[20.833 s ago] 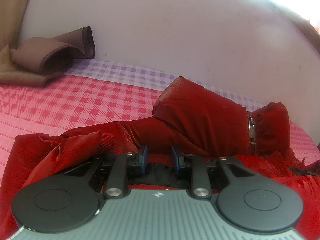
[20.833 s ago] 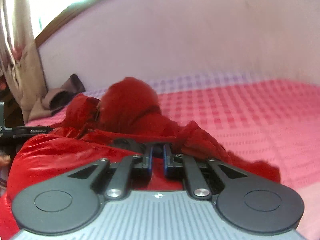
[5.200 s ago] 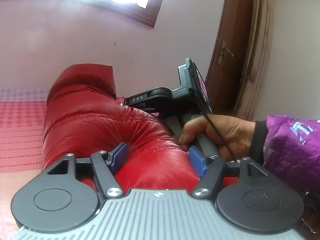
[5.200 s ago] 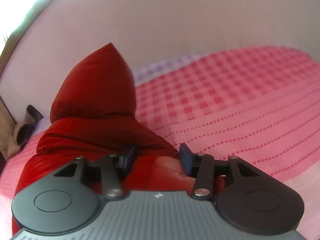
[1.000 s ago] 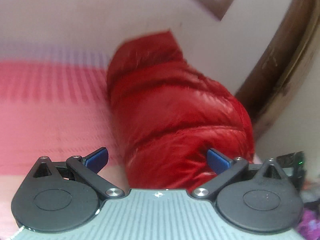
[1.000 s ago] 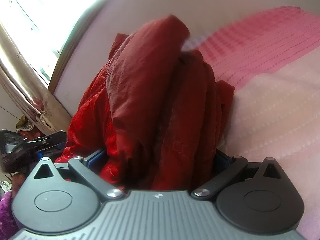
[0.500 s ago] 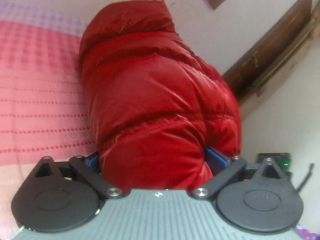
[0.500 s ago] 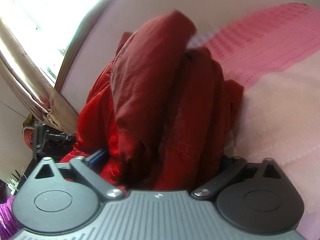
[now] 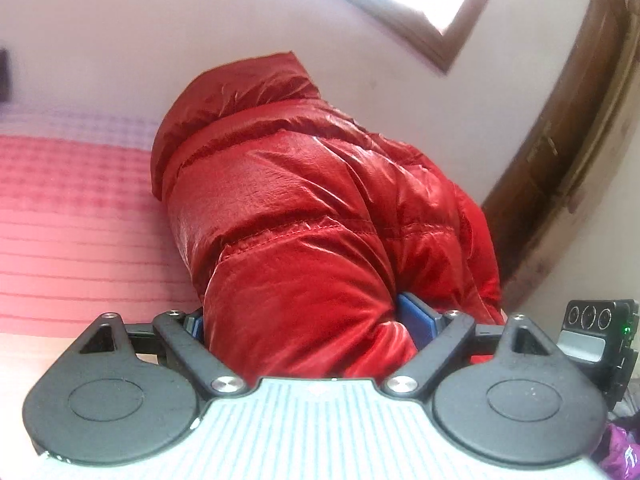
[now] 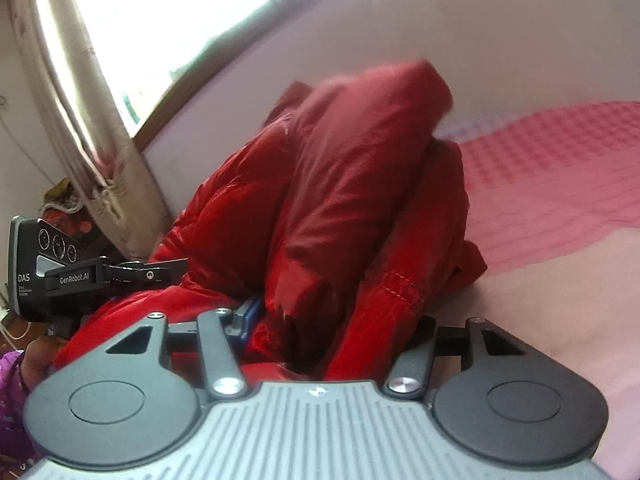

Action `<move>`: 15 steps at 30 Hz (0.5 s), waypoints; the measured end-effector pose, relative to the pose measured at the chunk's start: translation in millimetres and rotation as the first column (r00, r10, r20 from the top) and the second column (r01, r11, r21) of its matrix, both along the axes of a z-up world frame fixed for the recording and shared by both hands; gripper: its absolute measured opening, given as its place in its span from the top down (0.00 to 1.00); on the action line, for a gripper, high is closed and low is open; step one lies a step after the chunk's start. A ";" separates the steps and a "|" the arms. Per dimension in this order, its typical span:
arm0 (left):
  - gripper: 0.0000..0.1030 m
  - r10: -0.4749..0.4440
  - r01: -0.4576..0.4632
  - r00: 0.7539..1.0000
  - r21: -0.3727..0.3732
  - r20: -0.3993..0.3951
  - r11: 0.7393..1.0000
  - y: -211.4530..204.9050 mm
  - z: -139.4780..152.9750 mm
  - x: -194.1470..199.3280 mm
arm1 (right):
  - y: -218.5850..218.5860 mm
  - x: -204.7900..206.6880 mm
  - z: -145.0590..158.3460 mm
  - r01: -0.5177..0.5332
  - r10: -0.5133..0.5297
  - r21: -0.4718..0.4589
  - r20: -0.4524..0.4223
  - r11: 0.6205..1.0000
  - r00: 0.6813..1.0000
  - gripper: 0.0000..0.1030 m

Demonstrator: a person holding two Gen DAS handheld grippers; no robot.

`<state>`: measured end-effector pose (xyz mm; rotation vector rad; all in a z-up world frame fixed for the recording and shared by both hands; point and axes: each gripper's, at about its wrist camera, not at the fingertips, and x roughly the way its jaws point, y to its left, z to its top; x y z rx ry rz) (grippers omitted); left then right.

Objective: Fold large clothes
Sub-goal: 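Hold the rolled jacket bundle with both grippers and tuck it together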

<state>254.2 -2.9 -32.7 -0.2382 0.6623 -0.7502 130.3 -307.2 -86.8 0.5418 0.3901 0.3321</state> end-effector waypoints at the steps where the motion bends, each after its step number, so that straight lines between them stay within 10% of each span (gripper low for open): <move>1: 0.16 0.015 -0.015 1.000 0.004 0.005 1.000 10.0 4.2 -1.5 | 6.9 3.0 3.0 -0.012 0.012 0.007 0.006 1.000 1.000 0.47; 15: 0.15 0.170 -0.170 0.985 -0.010 -0.016 0.985 108.3 2.1 0.3 | 99.8 42.7 23.2 -0.112 0.112 0.002 0.014 0.994 0.994 0.47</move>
